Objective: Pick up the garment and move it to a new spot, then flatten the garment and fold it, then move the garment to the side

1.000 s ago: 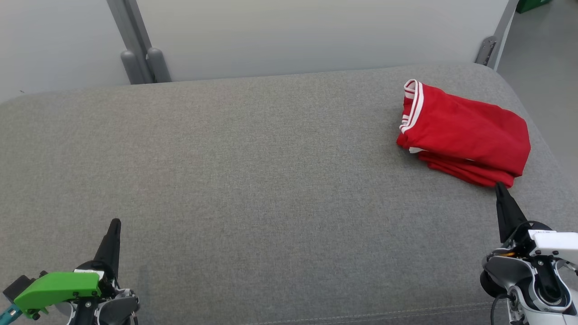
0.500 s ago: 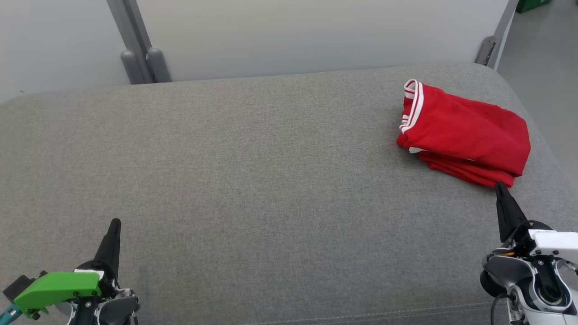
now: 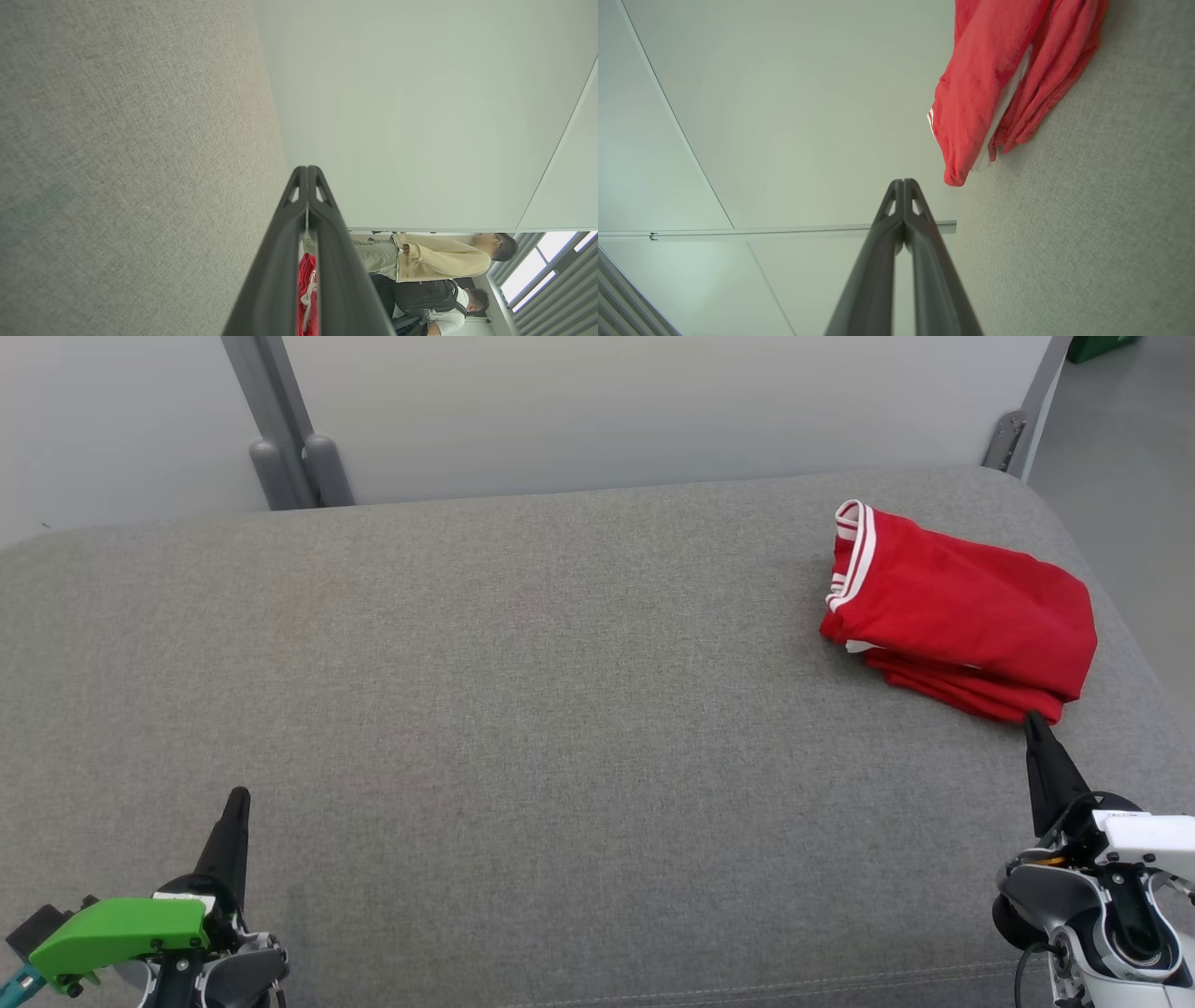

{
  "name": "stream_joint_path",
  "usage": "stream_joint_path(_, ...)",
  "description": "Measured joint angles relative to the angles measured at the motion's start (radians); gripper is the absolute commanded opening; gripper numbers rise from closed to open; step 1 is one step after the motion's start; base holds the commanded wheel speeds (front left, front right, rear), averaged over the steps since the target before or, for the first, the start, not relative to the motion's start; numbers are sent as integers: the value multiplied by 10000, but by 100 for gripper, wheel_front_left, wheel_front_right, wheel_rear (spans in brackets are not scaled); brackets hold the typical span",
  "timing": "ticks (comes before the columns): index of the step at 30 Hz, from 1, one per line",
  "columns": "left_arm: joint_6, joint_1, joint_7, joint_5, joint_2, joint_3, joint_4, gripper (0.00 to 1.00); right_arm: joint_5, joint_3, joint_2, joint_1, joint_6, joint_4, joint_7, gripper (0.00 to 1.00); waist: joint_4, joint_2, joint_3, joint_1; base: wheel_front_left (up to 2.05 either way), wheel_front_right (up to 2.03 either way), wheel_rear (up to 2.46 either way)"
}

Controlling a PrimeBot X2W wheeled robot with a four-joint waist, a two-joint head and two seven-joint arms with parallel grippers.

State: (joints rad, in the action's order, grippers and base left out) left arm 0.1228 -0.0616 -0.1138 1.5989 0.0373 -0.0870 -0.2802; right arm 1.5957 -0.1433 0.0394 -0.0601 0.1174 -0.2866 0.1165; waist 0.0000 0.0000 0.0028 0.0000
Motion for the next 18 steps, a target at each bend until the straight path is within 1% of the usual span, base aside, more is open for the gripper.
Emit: stream_joint_path(18,0,0,2,0,-2,2,13,0,2,10,0,0,0,10,0,0,0,0,1,0,0,0,0)
